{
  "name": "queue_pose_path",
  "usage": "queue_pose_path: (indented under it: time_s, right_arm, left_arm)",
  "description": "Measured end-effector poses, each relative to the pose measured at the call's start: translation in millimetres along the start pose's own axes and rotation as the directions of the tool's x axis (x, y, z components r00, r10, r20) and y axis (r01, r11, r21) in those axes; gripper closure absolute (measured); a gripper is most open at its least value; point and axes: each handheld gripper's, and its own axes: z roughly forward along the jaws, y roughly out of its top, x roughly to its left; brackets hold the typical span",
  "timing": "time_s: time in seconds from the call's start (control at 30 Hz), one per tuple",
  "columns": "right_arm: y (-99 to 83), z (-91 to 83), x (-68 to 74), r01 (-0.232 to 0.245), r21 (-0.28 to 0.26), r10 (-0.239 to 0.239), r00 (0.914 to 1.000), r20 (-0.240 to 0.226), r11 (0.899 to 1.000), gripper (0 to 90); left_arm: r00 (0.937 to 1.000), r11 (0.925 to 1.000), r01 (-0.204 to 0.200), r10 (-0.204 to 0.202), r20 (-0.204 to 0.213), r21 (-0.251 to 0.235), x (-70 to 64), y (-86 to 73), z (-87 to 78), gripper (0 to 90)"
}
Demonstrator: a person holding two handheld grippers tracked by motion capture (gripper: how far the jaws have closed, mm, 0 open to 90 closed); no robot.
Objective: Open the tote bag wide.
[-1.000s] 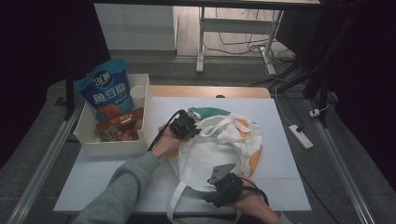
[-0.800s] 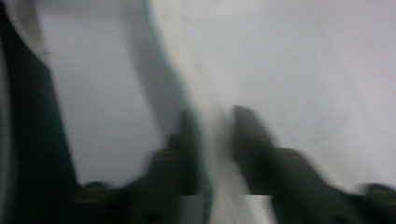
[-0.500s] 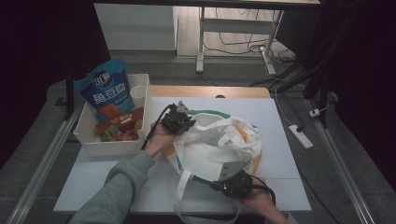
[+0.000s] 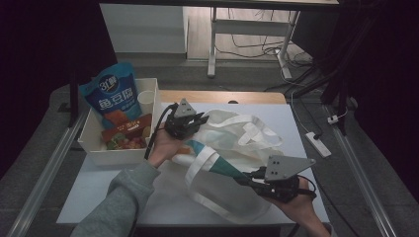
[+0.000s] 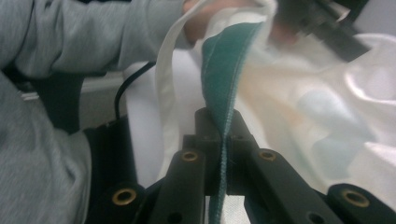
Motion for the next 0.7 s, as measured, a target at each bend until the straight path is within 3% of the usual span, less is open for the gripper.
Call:
queue_pose_path:
  time_s: [0.17, 0.43, 0.53, 0.7]
  right_arm:
    - [1.4, 3.3, -18.2, -0.021, -0.006, 0.022, 0.9977, 0.064, 1.000, 86.8]
    - [-3.8, 16.7, -55.4, -0.087, -0.010, 0.087, 0.9846, 0.152, 0.996, 86.8]
    - [-6.4, 26.6, -66.8, -0.105, -0.004, 0.104, 0.9803, 0.168, 0.994, 86.8]
    - [-18.5, 50.9, -77.5, -0.144, 0.048, 0.137, 0.9827, 0.124, 0.988, 86.8]
  left_arm:
    - [0.9994, 0.9993, 0.026, -0.027, 0.022, 0.027, 4.8, -4.8, 7.3, 81.0]
    - [0.9999, 0.9986, 0.006, -0.006, 0.013, 0.053, -0.3, -6.4, 16.3, 80.9]
    - [0.9998, 0.9979, 0.017, -0.018, 0.011, 0.063, 2.4, -8.3, 18.5, 80.9]
    - [0.9999, 0.9952, 0.013, -0.014, 0.010, 0.097, 2.0, -14.3, 26.4, 80.8]
